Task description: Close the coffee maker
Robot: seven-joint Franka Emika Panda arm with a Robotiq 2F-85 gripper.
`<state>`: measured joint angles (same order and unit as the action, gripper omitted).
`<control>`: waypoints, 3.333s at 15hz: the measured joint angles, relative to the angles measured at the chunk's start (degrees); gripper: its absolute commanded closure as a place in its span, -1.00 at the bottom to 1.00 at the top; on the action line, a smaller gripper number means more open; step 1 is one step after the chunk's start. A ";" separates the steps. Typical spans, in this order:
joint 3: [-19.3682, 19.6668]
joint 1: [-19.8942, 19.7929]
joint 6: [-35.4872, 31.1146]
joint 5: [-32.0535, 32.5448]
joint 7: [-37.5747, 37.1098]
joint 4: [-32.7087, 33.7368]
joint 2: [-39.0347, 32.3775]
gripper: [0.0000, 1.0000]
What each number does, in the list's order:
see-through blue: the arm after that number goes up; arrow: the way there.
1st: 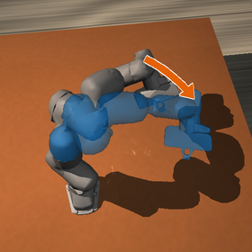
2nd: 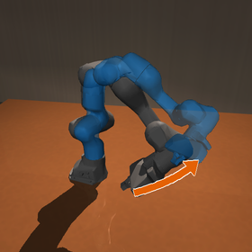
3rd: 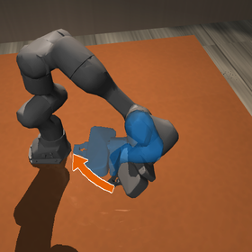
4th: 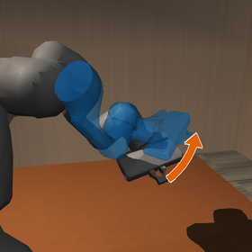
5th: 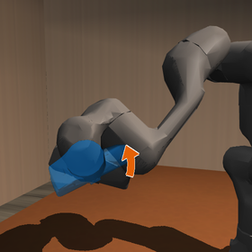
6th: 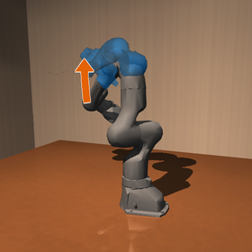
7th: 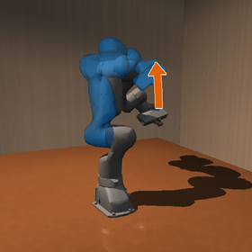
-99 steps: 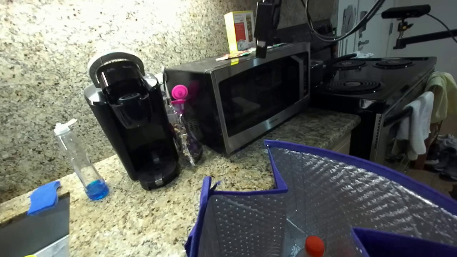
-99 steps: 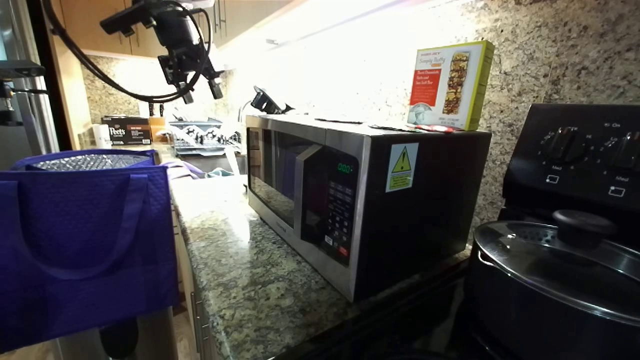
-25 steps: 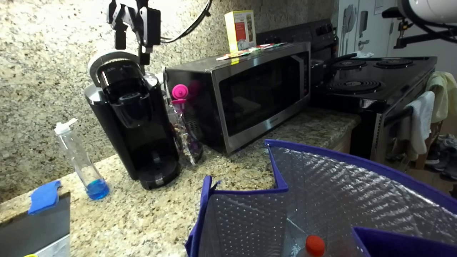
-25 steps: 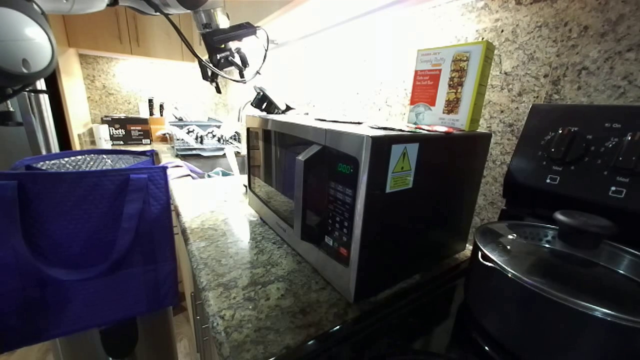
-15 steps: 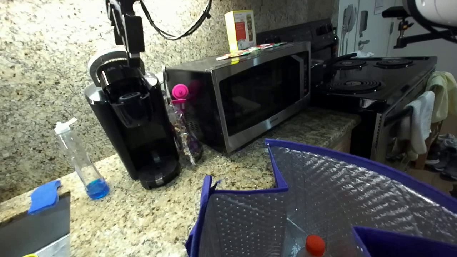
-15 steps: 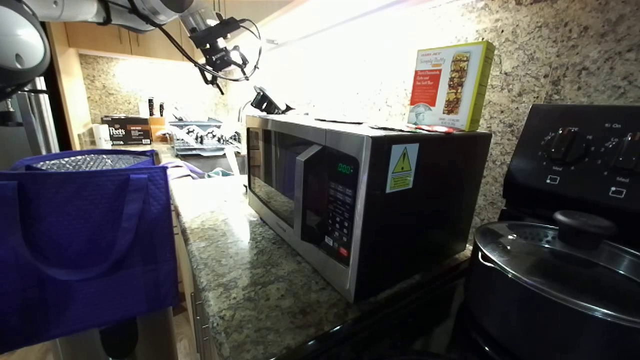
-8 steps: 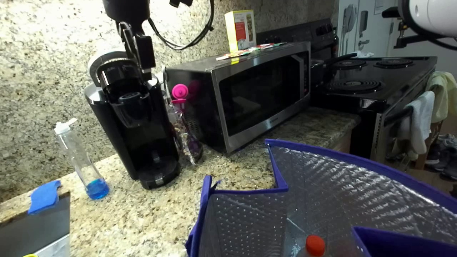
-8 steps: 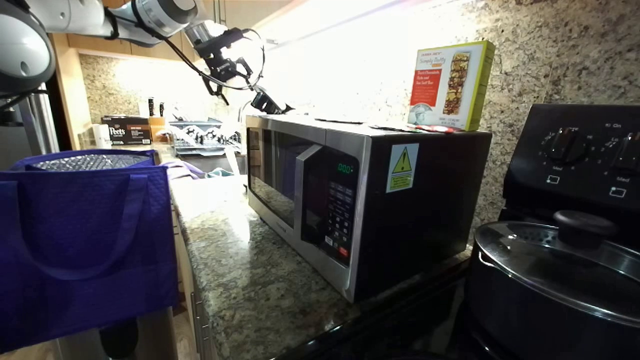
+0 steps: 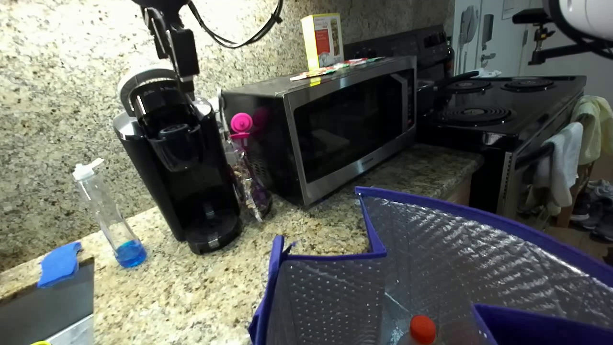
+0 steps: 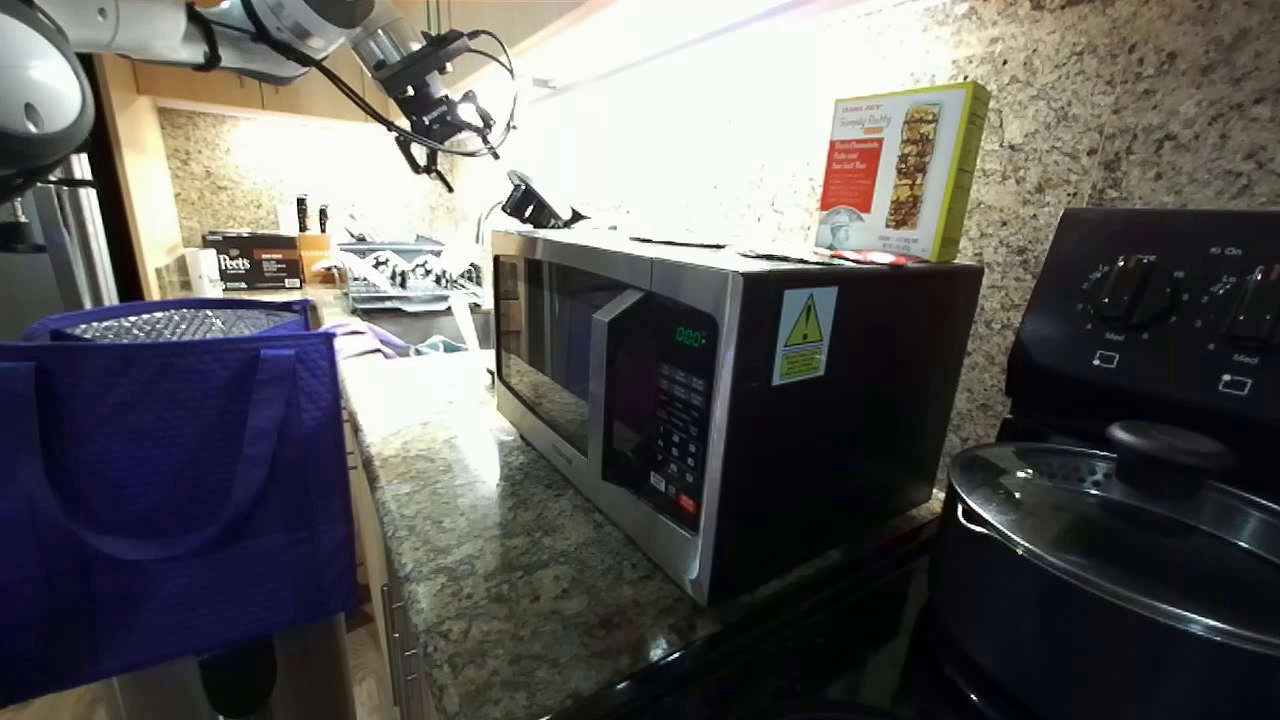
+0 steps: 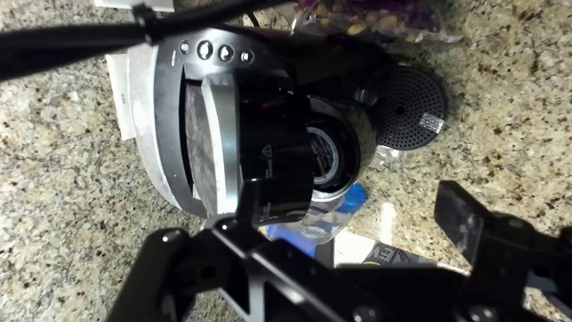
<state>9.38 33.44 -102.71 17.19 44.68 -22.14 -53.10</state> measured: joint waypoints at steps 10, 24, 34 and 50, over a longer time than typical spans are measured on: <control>1.72 -1.38 -3.57 1.14 7.30 -0.70 -0.25 -1.00; -7.10 -4.61 -7.04 -1.34 19.60 -0.78 -1.23 -1.00; -9.31 -5.08 -4.25 -2.58 19.74 -0.64 -1.01 -1.00; -16.32 -11.27 15.59 -14.89 19.71 -1.70 -3.07 -1.00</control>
<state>-6.94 22.17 -87.12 2.30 64.39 -23.84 -56.17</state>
